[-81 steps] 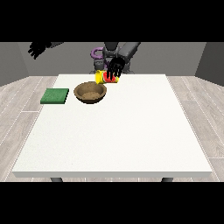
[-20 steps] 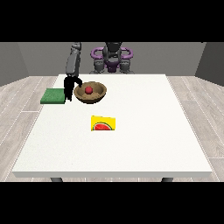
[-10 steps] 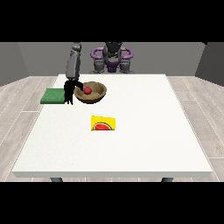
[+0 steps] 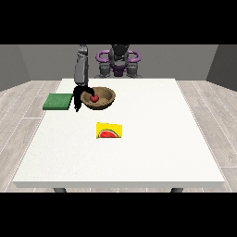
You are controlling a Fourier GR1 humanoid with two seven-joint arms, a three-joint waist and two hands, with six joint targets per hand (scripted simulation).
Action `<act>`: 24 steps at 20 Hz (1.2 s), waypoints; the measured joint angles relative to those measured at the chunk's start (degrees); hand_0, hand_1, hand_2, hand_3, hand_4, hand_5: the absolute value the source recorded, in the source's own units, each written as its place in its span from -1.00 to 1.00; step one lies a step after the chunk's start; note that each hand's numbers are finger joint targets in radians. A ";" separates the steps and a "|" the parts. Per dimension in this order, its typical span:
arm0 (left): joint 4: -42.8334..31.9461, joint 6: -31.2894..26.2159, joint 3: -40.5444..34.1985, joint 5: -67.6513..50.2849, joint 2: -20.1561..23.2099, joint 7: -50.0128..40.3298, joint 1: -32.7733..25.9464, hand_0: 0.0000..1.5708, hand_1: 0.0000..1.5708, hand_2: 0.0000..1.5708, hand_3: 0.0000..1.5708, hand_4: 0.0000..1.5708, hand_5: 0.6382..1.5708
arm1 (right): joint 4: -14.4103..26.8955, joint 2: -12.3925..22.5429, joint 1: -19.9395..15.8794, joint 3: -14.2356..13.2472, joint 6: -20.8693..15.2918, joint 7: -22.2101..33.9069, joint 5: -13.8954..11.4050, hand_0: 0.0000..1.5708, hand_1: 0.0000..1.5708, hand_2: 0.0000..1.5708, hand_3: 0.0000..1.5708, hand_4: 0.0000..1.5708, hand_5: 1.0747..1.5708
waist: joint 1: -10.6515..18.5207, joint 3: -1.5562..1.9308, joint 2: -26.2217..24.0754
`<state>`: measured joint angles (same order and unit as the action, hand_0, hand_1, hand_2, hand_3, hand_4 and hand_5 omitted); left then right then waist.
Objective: Pick the cup and pour the ball into the bowl, then pick the bowl and place it on the pad
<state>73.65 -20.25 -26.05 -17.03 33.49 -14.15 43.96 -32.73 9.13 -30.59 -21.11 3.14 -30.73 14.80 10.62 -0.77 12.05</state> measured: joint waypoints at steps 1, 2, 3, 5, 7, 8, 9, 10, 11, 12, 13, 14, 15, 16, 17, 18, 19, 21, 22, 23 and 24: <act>-0.36 -0.58 -0.48 -0.44 0.51 0.43 -0.16 -1.00 -1.00 -1.00 -1.00 0.30 0.92 | -0.07 0.03 -0.02 -0.17 -1.23 0.25 -0.04 0.12 0.12 -0.26 -1.00 -0.23 0.77 | 0.04 -0.12 0.26; -0.04 -0.71 -0.62 -0.55 0.60 0.76 -0.39 -1.00 -1.00 -1.00 -1.00 0.30 0.92 | -0.07 0.29 0.62 -0.60 -2.31 0.01 0.01 0.89 0.89 1.00 -0.43 -0.21 0.68 | 0.24 -0.39 0.48; 0.34 -0.97 -0.63 -0.85 0.65 0.64 -0.49 -1.00 -1.00 -1.00 -1.00 0.30 0.92 | -0.01 0.82 1.42 -0.75 -3.16 -0.39 -0.28 1.00 1.00 1.00 0.00 0.07 0.66 | 0.58 -0.72 0.50; 0.69 -1.39 -1.08 -1.48 0.93 0.98 -0.52 -1.00 -1.00 -1.00 -1.00 0.31 0.91 | -0.08 2.24 2.63 -0.60 -5.23 -0.52 -1.38 1.00 1.00 1.00 1.00 0.20 0.60 | 1.27 -1.24 0.79; 1.00 -1.63 -1.31 -2.14 1.10 0.78 -0.30 -1.00 -1.00 -1.00 -1.00 0.36 0.90 | -0.33 3.06 3.49 -0.36 -7.20 -0.66 -2.22 1.00 1.00 1.00 0.99 0.15 0.69 | 1.81 -1.46 1.00; 1.19 -1.65 -1.32 -2.40 1.16 0.53 -0.10 -1.00 -1.00 -1.00 -1.00 0.39 0.88 | -0.69 3.09 3.82 -0.19 -7.82 -0.90 -2.39 1.00 1.00 1.00 0.95 0.18 0.76 | 2.06 -1.46 1.11; 0.95 -2.04 -1.71 -2.81 1.66 0.55 0.05 -1.00 -1.00 -1.00 -1.00 0.42 0.89 | -1.23 3.13 4.21 -0.03 -8.44 -0.96 -2.44 1.00 1.00 1.00 0.80 0.17 0.82 | 2.32 -1.42 1.22; 0.67 -2.13 -1.99 -2.93 1.91 0.67 0.05 -1.00 -1.00 -1.00 -1.00 0.44 0.88 | -1.66 3.15 4.41 0.34 -9.07 -0.78 -2.71 1.00 1.00 1.00 0.81 0.21 0.83 | 2.38 -1.37 1.23; 0.42 -2.03 -2.25 -3.04 2.21 0.48 0.11 -1.00 -1.00 -1.00 -1.00 0.45 0.89 | -1.97 3.25 4.60 0.48 -9.57 -0.19 -2.67 1.00 1.00 1.00 0.74 0.22 0.86 | 2.53 -1.23 1.09; 0.37 -1.94 -2.34 -3.04 2.31 0.50 0.12 -1.00 -1.00 -1.00 -1.00 0.48 0.91 | -2.45 3.32 4.81 0.84 -10.03 -0.20 -2.87 1.00 1.00 1.00 0.64 0.27 0.88 | 2.56 -1.13 1.20; 0.22 -2.18 -2.27 -3.14 2.15 0.52 -0.31 -1.00 -1.00 -1.00 -1.00 0.49 0.91 | -2.65 3.50 5.00 1.05 -10.60 0.89 -2.87 1.00 1.00 1.00 0.58 0.28 0.90 | 2.78 -0.88 0.74; -0.32 -2.42 -2.42 -3.16 2.29 0.76 -0.56 -1.00 -1.00 -1.00 -1.00 0.50 0.90 | -3.10 3.58 5.00 1.50 -11.46 2.18 -3.07 1.00 1.00 1.00 0.61 0.30 0.90 | 2.71 -0.69 0.51; -0.85 -2.68 -2.43 -3.38 2.26 0.46 -0.94 -1.00 -1.00 -1.00 -1.00 0.51 0.90 | -3.14 3.90 4.98 2.01 -12.05 3.80 -3.35 1.00 1.00 1.00 0.59 0.29 0.90 | 2.77 -0.38 -0.17; -1.58 -3.04 -2.59 -3.31 2.25 0.84 -1.68 -1.00 -1.00 -1.00 -1.00 0.52 0.90 | -3.42 4.31 4.79 2.61 -12.60 6.09 -3.58 1.00 1.00 1.00 0.50 0.27 0.89 | 2.67 -0.06 -0.75; -2.41 -3.46 -2.78 -3.29 2.45 0.91 -2.49 -1.00 -1.00 -1.00 -1.00 0.52 0.91 | -3.46 5.35 4.77 3.34 -12.98 8.58 -4.23 1.00 1.00 1.00 0.41 0.31 0.91 | 2.37 0.12 -1.74; -3.55 -4.12 -3.31 -3.52 3.19 1.08 -2.75 -1.00 -1.00 -1.00 -1.00 0.52 0.91 | -3.74 6.58 4.82 4.04 -13.21 11.32 -4.86 1.00 1.00 1.00 0.36 0.30 0.93 | 1.65 0.16 -2.16; -4.45 -4.21 -3.65 -3.32 3.67 1.39 -2.96 -1.00 -1.00 -1.00 -1.00 0.52 0.92 | -3.93 8.20 4.27 4.72 -13.10 14.44 -5.48 1.00 1.00 1.00 0.33 0.31 0.94 | 0.84 0.28 -2.58; -6.33 -4.37 -4.56 -3.16 4.52 1.98 -3.75 -1.00 -1.00 -1.00 -1.00 0.53 0.93 | -3.88 12.35 3.80 5.55 -12.65 19.65 -6.80 1.00 1.00 1.00 0.23 0.33 0.94 | -1.09 0.38 -3.41; -7.27 -4.29 -4.65 -2.77 4.80 2.27 -4.01 -1.00 -1.00 -1.00 -1.00 0.53 0.93 | -4.14 13.95 2.75 6.13 -12.50 22.68 -7.39 1.00 1.00 1.00 0.24 0.34 0.94 | -2.06 0.43 -3.82; -8.30 -4.77 -5.06 -2.46 5.11 3.37 -5.09 -1.00 -1.00 -1.00 -1.00 0.53 0.93 | -4.50 15.60 2.21 6.48 -12.16 25.21 -7.80 1.00 1.00 1.00 0.10 0.35 0.94 | -2.78 0.47 -4.22; -9.47 -5.12 -5.60 -2.15 5.62 4.52 -5.91 -1.00 -1.00 -1.00 -1.00 0.53 0.93 | -5.06 17.07 1.48 7.00 -11.78 27.63 -8.30 1.00 1.00 1.00 0.05 0.33 0.95 | -3.63 0.49 -4.52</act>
<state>64.18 -25.37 -31.64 -19.17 39.11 -9.63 38.05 -37.79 26.20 -29.11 -14.11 -8.64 -3.10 6.50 6.99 -0.27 7.52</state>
